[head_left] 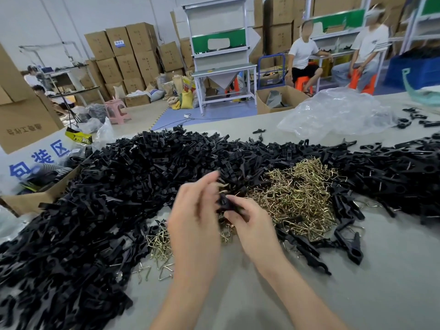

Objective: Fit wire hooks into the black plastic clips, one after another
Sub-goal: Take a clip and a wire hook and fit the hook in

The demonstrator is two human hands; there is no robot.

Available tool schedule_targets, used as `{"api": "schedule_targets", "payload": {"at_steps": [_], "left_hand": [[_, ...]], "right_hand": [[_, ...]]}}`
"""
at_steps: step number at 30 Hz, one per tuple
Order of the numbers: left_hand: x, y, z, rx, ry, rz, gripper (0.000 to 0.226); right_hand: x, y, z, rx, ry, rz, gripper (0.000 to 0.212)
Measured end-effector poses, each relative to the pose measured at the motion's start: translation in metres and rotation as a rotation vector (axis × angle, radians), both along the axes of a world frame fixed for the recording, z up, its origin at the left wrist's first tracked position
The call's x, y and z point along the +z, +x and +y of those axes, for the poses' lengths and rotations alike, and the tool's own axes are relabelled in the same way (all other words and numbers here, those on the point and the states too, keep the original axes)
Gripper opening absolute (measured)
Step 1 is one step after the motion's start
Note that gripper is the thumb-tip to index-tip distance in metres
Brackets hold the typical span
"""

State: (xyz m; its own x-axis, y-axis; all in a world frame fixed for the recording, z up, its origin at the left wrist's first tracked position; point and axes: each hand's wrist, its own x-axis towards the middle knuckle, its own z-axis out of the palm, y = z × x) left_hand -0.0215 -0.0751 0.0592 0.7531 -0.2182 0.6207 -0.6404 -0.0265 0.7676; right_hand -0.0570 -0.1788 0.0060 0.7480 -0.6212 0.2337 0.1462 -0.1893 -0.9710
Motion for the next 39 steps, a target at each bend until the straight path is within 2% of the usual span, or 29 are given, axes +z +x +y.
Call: {"api": "schedule_targets", "payload": {"at_steps": [4, 7, 23, 27, 39], "left_hand": [[-0.037, 0.029, 0.036, 0.076, -0.157, 0.409, 0.013], [-0.047, 0.043, 0.04, -0.031, -0.232, 0.648, 0.005], [-0.053, 0.045, 0.036, -0.121, -0.034, 0.573, 0.018], [-0.054, 0.046, 0.037, -0.11, 0.024, 0.489, 0.019], [-0.051, 0.045, 0.04, -0.119, 0.079, 0.491, 0.021]], "right_hand": [[-0.007, 0.002, -0.001, -0.036, -0.166, 0.036, 0.034], [-0.009, 0.0, 0.003, -0.017, -0.294, 0.043, 0.037], [-0.007, 0.003, 0.01, 0.031, -0.517, 0.065, 0.033], [-0.006, 0.003, 0.009, 0.041, -0.507, 0.07, 0.032], [-0.001, 0.0, 0.011, 0.072, -0.506, 0.061, 0.029]]}}
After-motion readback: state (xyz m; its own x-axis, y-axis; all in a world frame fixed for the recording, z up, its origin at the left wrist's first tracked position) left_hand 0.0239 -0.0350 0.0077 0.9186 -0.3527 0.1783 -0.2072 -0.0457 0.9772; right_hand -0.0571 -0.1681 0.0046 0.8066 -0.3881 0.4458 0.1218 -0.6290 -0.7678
